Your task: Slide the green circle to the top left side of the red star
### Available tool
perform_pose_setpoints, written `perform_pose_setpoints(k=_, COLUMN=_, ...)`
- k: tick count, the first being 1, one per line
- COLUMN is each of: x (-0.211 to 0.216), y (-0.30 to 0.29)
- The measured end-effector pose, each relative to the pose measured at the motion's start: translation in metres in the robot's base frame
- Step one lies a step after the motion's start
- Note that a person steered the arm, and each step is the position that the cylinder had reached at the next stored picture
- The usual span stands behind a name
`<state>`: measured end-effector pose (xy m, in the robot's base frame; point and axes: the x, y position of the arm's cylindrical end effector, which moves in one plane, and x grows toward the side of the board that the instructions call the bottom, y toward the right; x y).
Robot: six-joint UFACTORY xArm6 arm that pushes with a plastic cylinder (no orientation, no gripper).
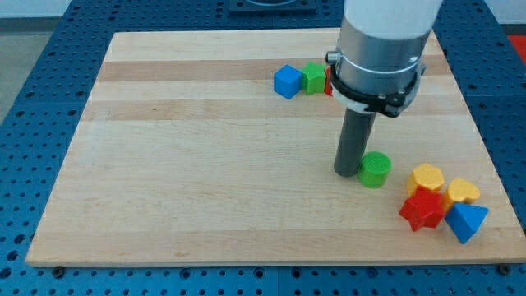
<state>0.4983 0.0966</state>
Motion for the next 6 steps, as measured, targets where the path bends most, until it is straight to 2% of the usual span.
perform_pose_setpoints(k=2, x=-0.020, y=0.016)
perform_pose_setpoints(k=6, x=0.012, y=0.026)
